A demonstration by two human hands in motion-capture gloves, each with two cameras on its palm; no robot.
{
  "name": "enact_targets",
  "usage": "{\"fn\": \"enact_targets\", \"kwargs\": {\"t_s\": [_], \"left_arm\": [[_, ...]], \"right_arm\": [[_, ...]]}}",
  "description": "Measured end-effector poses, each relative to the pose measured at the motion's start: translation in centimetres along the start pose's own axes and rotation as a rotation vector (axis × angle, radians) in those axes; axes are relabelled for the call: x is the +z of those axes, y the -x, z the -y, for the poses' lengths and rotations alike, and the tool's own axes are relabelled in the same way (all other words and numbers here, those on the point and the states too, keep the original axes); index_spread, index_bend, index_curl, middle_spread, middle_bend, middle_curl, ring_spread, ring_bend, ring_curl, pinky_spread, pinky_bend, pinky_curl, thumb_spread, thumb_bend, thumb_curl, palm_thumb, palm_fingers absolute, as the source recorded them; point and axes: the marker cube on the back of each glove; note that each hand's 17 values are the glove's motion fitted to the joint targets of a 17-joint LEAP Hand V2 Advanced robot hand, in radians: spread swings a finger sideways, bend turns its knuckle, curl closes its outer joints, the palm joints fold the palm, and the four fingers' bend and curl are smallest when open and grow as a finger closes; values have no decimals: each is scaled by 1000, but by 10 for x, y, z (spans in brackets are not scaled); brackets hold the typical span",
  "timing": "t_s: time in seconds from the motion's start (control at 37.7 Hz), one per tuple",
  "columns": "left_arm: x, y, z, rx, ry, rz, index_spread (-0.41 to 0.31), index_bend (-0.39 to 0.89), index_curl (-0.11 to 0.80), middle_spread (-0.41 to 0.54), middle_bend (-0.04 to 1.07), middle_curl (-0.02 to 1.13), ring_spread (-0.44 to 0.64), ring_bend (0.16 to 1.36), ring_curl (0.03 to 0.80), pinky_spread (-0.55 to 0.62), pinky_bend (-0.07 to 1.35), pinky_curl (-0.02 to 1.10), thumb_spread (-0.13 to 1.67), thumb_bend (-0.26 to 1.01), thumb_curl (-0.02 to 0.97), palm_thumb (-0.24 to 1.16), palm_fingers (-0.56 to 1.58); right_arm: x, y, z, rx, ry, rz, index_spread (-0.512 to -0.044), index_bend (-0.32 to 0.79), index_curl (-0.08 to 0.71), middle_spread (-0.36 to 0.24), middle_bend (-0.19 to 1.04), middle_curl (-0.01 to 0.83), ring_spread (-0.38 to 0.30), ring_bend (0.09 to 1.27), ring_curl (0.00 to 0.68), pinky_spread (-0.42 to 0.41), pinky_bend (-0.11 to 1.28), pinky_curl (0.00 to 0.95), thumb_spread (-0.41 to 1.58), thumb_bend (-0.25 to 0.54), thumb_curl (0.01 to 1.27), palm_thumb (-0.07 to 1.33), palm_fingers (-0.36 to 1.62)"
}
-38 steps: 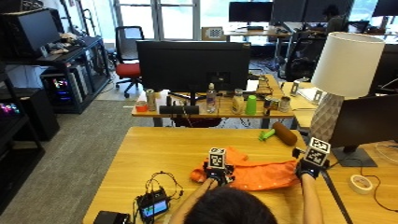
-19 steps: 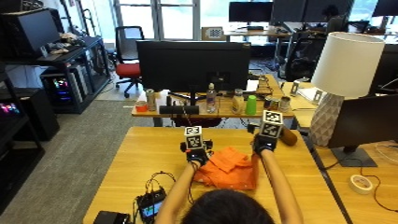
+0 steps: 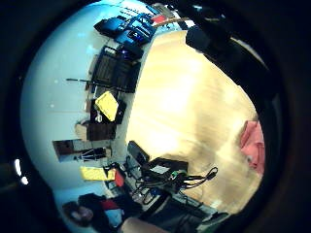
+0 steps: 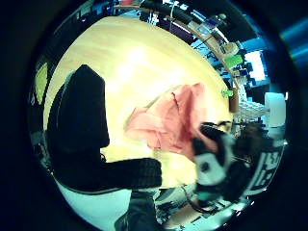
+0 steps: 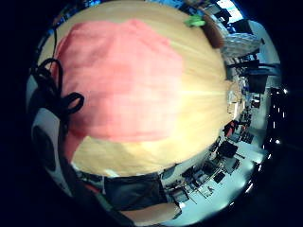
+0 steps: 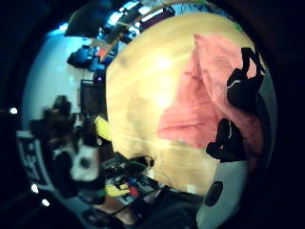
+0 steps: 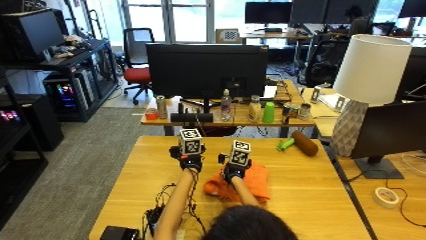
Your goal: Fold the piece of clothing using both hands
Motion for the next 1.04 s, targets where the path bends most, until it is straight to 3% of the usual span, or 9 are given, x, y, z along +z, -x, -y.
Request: {"fn": "enact_targets", "kwargs": {"t_s": [0.13,0.24,0.35,0.48,0.66,0.74,0.8,0.9,1.04], "left_arm": [[2,11,6,-57,-25,-7,14,92,152,283,188,288,351,832,324,356,809,360,1412,76,226,234,46],[11,16,5,-43,40,-38,16,90,149,283,189,291,350,837,322,355,813,360,1431,74,227,240,43],[23,12,7,-10,128,-70,18,90,147,289,190,295,352,842,321,354,817,359,1443,70,228,243,39],[32,4,17,6,155,-76,19,85,143,294,188,298,350,848,319,360,827,360,1443,58,229,239,29],[37,-15,43,74,134,-113,19,91,141,297,187,298,351,855,314,361,836,359,1444,43,233,234,23],[18,-6,25,35,158,-55,20,90,139,298,186,300,351,860,313,361,841,359,1439,30,231,223,19],[7,-2,17,26,152,-29,20,91,138,298,187,300,351,862,312,361,842,358,1434,24,231,220,18],[11,-23,39,139,108,-80,20,95,140,299,189,301,351,863,309,361,843,356,1427,13,233,216,20],[6,-32,37,171,97,-87,20,101,143,299,187,301,351,863,305,361,842,354,1419,0,235,214,22]], "right_arm": [[35,6,7,61,108,79,-240,73,299,-151,353,480,-248,694,461,-362,638,404,465,-26,563,1075,1206],[53,9,16,69,227,353,-238,37,270,-128,319,471,-234,669,452,-339,667,408,544,-37,567,1043,1114],[43,7,31,30,189,647,-232,11,233,-93,268,455,-191,625,436,-280,708,411,753,-44,536,969,1012],[3,-3,14,-44,196,815,-230,29,207,-63,220,442,-153,604,429,-215,723,418,947,-40,487,872,951],[-79,-43,6,-114,-127,707,-226,45,178,-44,214,438,-126,581,411,-155,696,398,1124,-17,443,830,942],[-122,-77,9,-179,-274,590,-226,90,187,-42,232,444,-112,545,404,-106,631,382,1172,-11,431,829,880],[-143,-101,11,-172,-278,530,-229,106,196,-41,240,446,-104,529,405,-81,595,376,1197,-10,423,826,853],[-182,-142,-10,-102,-330,367,-244,140,216,-44,236,444,-78,471,390,-8,529,356,1236,-10,409,822,786],[-202,-178,-22,-18,-375,287,-263,160,242,-53,220,437,-49,409,372,74,452,332,1270,-18,390,787,724]]}}
